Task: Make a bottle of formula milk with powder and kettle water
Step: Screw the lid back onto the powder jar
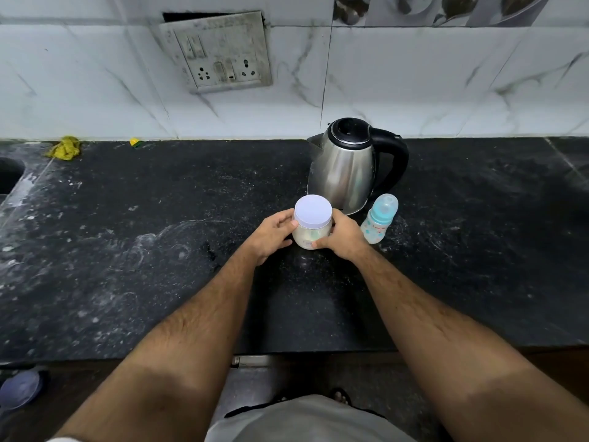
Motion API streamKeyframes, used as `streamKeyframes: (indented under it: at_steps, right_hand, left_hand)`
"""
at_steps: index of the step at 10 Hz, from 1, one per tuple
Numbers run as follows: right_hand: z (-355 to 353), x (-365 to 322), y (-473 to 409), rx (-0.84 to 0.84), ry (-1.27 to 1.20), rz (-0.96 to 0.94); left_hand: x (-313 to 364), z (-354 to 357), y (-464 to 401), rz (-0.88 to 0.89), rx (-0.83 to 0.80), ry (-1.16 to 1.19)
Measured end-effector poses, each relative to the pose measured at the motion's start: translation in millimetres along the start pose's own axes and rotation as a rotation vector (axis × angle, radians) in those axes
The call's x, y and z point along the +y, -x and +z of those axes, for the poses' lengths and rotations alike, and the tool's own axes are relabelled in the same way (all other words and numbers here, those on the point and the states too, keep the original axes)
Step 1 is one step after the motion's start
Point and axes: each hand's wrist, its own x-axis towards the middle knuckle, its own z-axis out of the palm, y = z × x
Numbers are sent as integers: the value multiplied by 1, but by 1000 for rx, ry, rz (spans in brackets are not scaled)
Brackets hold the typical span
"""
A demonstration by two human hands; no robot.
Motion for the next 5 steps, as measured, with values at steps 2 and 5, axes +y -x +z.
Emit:
streamKeyframes:
  at_steps: [2, 5]
  right_hand:
    - [0, -2, 2, 12, 11, -14]
    - [4, 2, 6, -15, 5, -22]
  left_hand:
    - [-2, -4, -3, -5, -12, -2]
    - [-7, 0, 0, -2, 26, 5]
